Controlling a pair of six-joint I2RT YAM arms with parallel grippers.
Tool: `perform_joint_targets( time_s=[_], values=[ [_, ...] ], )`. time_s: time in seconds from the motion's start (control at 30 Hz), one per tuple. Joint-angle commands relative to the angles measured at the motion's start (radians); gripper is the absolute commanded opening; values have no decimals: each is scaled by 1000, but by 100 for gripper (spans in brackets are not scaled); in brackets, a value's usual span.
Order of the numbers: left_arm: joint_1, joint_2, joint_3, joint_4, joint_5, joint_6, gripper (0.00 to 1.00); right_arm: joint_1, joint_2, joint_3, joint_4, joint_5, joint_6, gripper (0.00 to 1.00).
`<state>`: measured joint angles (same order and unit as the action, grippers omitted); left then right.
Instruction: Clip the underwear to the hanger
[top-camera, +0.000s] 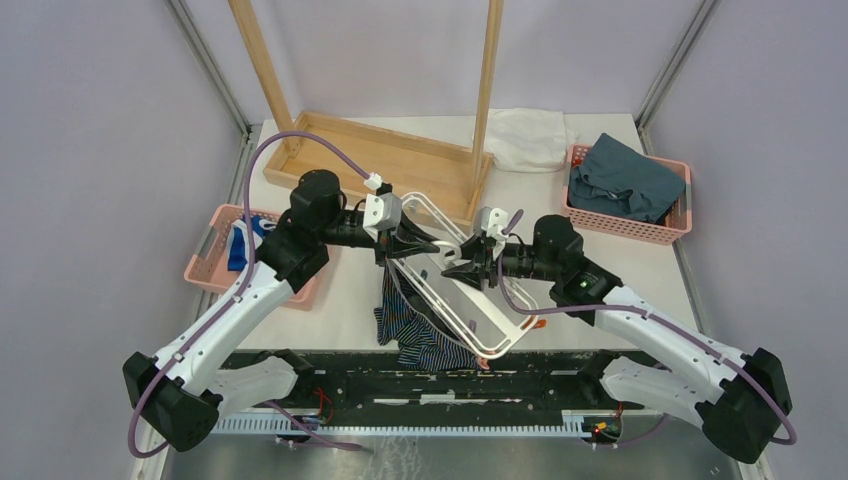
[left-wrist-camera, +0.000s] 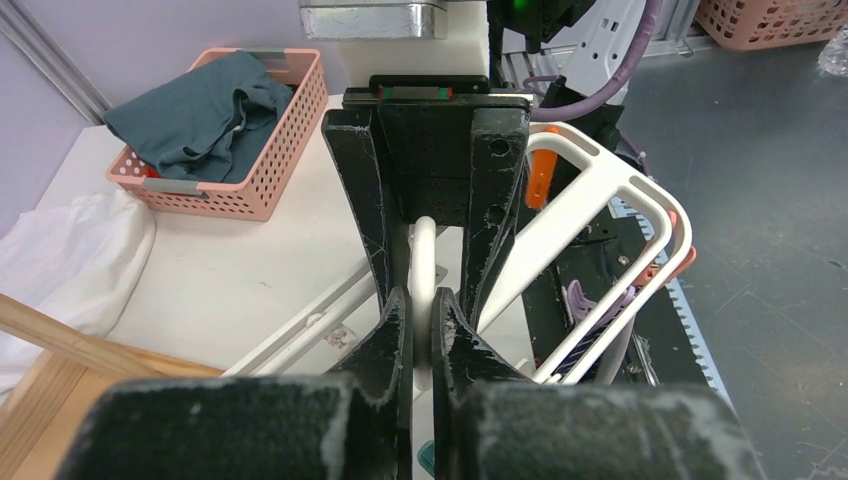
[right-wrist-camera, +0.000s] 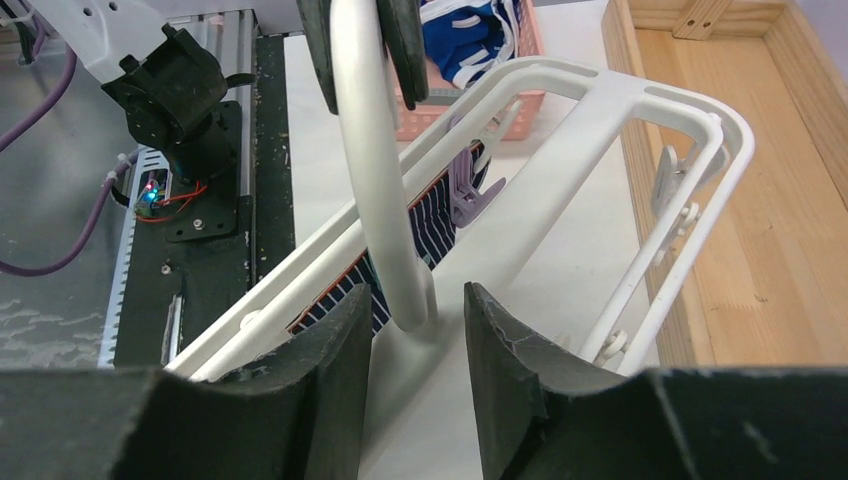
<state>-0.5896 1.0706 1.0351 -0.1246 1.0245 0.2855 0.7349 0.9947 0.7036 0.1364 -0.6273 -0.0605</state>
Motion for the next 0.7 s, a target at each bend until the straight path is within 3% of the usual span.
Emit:
perform_joint_targets(
  time_s=[0.0, 0.13, 0.3, 0.47, 0.53, 0.67],
  values=[
    [1, -41, 56, 124, 38, -28, 3, 9, 7, 27, 62, 3, -1, 44],
    [1, -43, 50, 124, 36, -26, 3, 11, 9, 13, 100, 10, 19, 37],
    [1, -42, 46, 125, 31, -28, 3, 11, 0, 5, 119, 33, 41, 15],
    [1, -44, 41, 129, 24, -39, 7, 12, -10, 19, 102, 53, 73, 1],
    [1, -48, 37, 143, 12, -54, 17, 11, -17, 26, 92, 74, 95, 0],
    [1, -73, 13, 192, -70, -101, 49, 12, -62, 23, 62, 113, 94, 0]
  ],
)
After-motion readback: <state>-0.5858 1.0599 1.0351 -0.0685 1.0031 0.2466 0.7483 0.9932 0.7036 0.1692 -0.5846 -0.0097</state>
